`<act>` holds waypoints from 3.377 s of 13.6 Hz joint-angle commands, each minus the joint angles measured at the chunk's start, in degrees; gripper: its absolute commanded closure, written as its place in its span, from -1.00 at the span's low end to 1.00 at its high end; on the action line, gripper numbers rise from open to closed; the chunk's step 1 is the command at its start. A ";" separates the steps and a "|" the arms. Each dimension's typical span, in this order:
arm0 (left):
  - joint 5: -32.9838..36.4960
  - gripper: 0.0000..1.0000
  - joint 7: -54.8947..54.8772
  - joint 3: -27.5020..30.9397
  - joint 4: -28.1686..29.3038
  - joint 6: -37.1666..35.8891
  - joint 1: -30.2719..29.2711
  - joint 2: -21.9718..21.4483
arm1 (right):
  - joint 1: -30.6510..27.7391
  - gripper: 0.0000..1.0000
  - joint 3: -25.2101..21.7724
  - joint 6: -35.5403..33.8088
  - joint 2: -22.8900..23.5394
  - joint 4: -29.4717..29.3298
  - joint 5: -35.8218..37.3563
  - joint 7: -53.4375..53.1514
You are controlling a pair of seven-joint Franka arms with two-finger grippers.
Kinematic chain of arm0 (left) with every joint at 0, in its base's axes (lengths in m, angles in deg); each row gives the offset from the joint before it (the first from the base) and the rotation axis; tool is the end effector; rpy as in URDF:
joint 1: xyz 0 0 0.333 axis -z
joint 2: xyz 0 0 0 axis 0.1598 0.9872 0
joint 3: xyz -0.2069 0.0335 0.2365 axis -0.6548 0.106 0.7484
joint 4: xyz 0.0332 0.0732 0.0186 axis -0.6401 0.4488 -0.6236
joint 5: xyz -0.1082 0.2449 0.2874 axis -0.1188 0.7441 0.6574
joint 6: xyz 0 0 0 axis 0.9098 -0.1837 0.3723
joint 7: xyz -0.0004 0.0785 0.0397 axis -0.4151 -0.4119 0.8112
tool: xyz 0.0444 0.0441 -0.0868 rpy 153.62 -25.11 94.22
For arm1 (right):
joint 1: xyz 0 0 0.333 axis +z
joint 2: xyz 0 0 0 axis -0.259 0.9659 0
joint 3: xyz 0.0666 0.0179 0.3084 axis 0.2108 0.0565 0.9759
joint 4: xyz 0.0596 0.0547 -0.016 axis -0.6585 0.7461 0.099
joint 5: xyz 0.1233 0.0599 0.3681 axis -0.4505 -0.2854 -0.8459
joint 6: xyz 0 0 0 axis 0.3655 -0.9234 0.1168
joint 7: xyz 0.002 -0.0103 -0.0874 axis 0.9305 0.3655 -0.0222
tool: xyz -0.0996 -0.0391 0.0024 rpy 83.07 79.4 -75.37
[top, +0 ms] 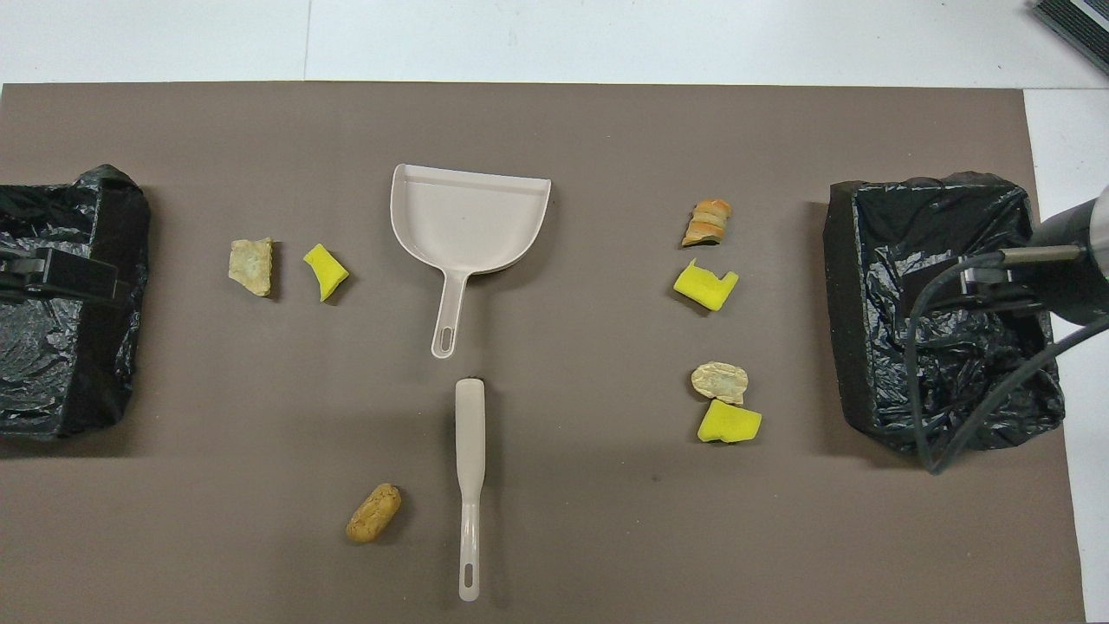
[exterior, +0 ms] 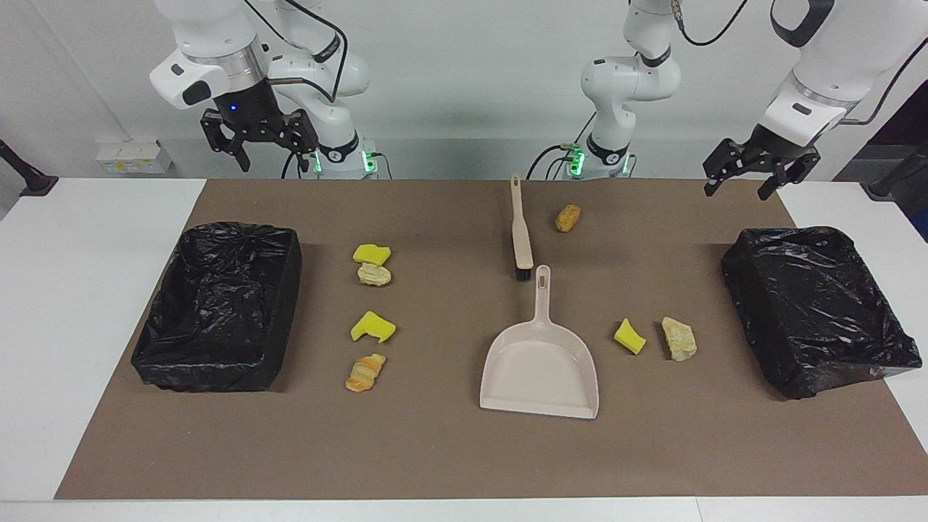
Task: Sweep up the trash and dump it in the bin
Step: 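Move both grippers out from the rest pose toward the table center, then grasp the dustpan with the right gripper while the left gripper reaches the brush, then lift the brush with the left gripper while the right gripper carries the dustpan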
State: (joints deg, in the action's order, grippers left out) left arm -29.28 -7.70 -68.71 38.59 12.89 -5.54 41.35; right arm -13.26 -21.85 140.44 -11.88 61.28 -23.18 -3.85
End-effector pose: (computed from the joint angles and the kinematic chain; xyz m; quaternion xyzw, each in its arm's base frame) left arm 0.5475 -0.0278 0.6370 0.9981 -0.0540 -0.0092 0.0266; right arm 0.5373 0.0640 0.6702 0.9999 -0.0071 -0.0151 0.0029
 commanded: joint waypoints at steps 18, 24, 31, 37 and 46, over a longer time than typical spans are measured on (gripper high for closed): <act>-4.70 -1.00 11.93 -0.75 40.39 23.34 23.92 -14.80 | 19.76 -1.00 0.14 21.53 18.59 -3.11 2.73 -27.81; -4.70 -1.00 24.93 -2.50 57.10 38.16 37.55 -19.84 | 28.55 -1.00 -0.30 26.47 31.67 -12.32 3.52 -34.50; -4.61 -0.97 29.35 -7.78 64.51 52.53 39.06 -17.29 | 37.17 -0.93 -1.61 30.33 42.94 -19.21 6.24 -36.63; -4.61 0.39 31.10 -8.22 64.87 53.51 39.41 -16.50 | 39.82 -0.51 -1.09 31.39 44.54 -18.15 9.14 -34.26; -4.61 1.00 31.20 -8.05 64.61 49.31 39.24 -17.72 | 38.59 1.00 -1.35 34.91 42.09 -17.54 8.09 -36.03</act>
State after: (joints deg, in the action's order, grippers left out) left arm -33.50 22.73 -77.33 102.31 64.52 32.68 25.38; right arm 25.57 -23.31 174.96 31.65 43.80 -15.14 -39.54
